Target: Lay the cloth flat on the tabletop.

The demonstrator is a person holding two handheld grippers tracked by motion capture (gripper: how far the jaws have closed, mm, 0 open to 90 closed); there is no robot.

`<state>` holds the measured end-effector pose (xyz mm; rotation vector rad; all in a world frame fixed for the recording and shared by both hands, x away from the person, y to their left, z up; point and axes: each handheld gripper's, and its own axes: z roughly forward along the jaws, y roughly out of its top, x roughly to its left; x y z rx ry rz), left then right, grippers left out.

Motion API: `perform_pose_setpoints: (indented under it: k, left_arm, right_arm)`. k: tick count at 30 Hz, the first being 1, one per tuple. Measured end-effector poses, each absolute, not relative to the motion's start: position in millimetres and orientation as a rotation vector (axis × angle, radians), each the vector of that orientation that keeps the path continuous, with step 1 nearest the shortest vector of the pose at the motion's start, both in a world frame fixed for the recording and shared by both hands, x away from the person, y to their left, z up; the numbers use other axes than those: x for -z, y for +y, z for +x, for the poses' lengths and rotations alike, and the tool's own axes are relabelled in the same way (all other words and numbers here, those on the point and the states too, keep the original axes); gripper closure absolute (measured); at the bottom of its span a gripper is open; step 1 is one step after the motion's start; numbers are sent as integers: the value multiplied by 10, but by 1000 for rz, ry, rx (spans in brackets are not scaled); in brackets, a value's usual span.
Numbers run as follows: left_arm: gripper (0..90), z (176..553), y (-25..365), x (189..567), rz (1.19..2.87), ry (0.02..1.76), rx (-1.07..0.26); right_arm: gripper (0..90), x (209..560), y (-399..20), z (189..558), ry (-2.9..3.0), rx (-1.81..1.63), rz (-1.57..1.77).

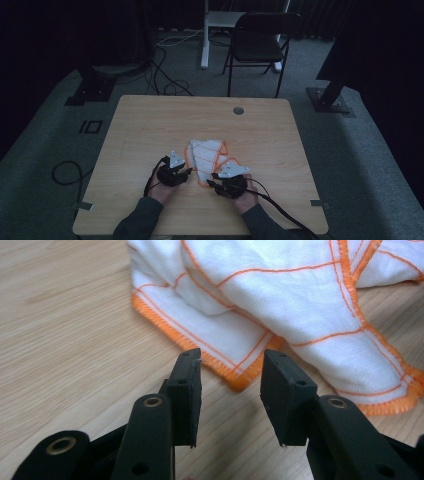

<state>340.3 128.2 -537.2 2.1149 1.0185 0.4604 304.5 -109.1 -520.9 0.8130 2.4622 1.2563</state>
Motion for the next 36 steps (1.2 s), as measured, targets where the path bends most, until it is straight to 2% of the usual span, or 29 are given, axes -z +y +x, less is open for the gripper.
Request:
perform_pose_setpoints:
  k: [22, 27, 32, 36]
  left_arm:
    - [648, 3523, 1140, 5412, 2134, 1023, -450]
    - [674, 3522, 1133, 5411, 2144, 1022, -469]
    - [784, 3522, 1110, 5399, 2157, 1024, -472]
    - [855, 3523, 1106, 5391, 2171, 1016, -472]
  right_arm:
    - [642, 5422, -971, 3117, 2538, -1151, 813]
    - [702, 5434, -956, 3123, 2535, -1130, 829]
    - [853, 5430, -968, 3142, 2518, -1105, 843]
    - [876, 5427, -975, 3153, 2518, -1102, 842]
